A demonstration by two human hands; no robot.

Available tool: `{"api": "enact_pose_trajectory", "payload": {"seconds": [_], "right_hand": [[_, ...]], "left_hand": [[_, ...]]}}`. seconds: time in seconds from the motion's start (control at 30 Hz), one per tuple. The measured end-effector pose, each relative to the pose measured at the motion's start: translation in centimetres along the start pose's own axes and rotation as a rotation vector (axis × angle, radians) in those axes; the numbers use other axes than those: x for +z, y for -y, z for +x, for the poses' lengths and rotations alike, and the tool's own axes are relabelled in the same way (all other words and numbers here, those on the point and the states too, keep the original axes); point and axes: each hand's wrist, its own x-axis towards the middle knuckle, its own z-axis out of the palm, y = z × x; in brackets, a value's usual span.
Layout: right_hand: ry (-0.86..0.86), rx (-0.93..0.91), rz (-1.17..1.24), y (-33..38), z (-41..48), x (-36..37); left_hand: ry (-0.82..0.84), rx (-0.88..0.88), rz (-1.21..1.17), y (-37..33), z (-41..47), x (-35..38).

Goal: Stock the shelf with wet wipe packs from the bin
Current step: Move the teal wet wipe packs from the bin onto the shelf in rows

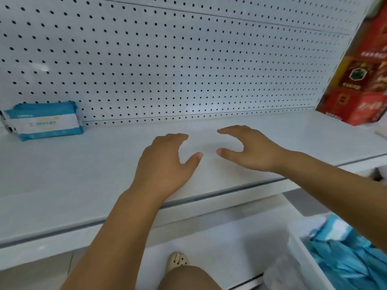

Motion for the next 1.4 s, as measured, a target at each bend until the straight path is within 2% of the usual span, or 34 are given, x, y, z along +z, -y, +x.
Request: {"api": "enact_pose_trajectory", "payload": {"seconds": [0.33, 0.5, 0.67, 0.8, 0.9, 1.1, 1.27, 1.4], "right_hand": [[-0.158, 0.267, -0.040, -9.5, -13.4, -5.0], [-0.171, 0.472, -0.030, -13.6, -21.5, -5.5], [-0.059, 0.673, -0.076, -18.0, -28.2, -3.0], [-0.016, 0.834, -0.019, -21.4, -31.7, -0.8], [0.119, 0.931, -0.034, -23.0, -32.8, 0.7], [0.274, 0.920, -0.210, -24.7, -33.6, 2.8], [0.137, 0.937, -0.188, -25.7, -34.6, 3.0], [-0.040, 0.992, -0.123, -25.9, -34.9, 2.3]], "left_hand": [[0.116, 0.218, -0.256, -12.8, -0.8, 9.3], [0.267, 0.292, -0.329, -17.8, -2.9, 14.6], [0.522, 0.283, -0.210, -15.6, -5.5, 19.6], [0.598, 0.203, -0.200, -14.0, -6.6, 21.7], [0.649, 0.218, -0.174, -14.2, -7.3, 23.3], [0.792, 0.301, -0.094, -15.7, -8.5, 26.2], [0.838, 0.292, 0.011, -16.1, -9.1, 26.8], [0.848, 0.250, -0.020, -15.9, -8.9, 26.8]]}}
